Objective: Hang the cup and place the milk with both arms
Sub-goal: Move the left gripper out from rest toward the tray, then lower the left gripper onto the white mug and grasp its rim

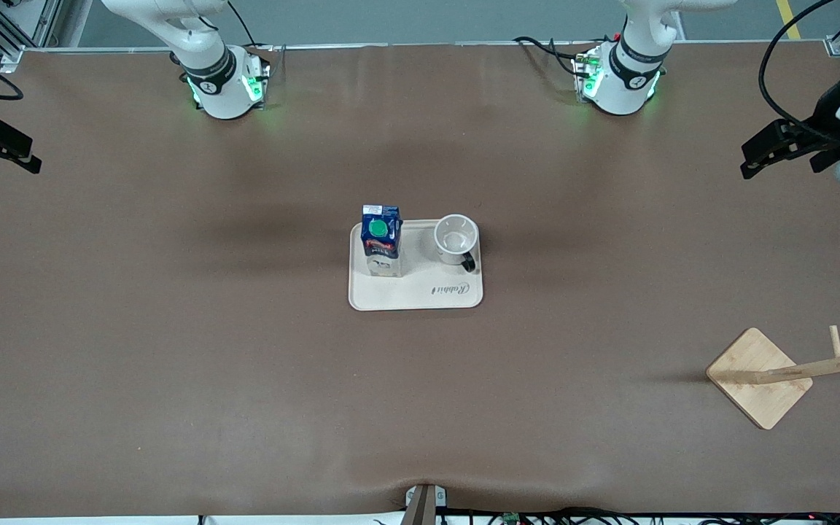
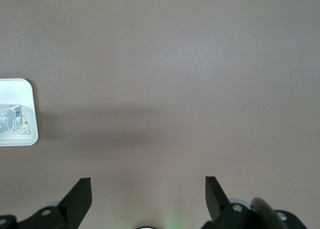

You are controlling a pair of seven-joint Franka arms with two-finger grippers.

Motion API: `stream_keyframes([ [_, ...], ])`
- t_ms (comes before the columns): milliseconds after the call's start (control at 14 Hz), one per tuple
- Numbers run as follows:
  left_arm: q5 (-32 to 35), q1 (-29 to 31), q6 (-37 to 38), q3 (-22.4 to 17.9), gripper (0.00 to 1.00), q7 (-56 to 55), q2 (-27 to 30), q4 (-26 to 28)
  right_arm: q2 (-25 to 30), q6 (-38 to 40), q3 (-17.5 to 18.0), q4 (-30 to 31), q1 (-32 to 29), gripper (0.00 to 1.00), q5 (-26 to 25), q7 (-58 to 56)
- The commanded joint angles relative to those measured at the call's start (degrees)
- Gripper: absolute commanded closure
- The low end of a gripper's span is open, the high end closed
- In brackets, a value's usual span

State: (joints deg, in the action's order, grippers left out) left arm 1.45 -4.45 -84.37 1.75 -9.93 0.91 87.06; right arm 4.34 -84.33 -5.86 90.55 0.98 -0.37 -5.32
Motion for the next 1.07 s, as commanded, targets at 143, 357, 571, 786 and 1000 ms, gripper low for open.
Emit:
stream_keyframes([
  [143, 0.2, -0.9, 0.3, 3.8, 0.00, -5.4, -4.8, -0.8, -0.6, 0.8, 0.6, -1.1, -2.0, 0.00, 1.2, -1.0],
  [357, 0.6, -2.1, -2.1, 8.6, 0.00, -14.1, -9.1, -0.6, -0.6, 0.8, 0.6, -1.1, -2.0, 0.00, 1.2, -1.0],
  [571, 0.7, -6.3, -6.2, 9.7, 0.00, -20.3, -13.6, -0.3, -0.6, 0.8, 0.6, -1.1, -2.0, 0.00, 1.2, -1.0],
  [786, 1.2, -11.0, -10.2, 9.7, 0.00, -26.3, -17.5, 0.0, -0.6, 0.8, 0.6, -1.0, -2.1, 0.00, 1.2, -1.0],
  [1000, 1.2, -16.9, -15.2, 9.7, 0.00, -38.8, -21.2, 2.0, -0.7, 0.7, 0.6, -1.1, -2.0, 0.00, 1.2, -1.0],
])
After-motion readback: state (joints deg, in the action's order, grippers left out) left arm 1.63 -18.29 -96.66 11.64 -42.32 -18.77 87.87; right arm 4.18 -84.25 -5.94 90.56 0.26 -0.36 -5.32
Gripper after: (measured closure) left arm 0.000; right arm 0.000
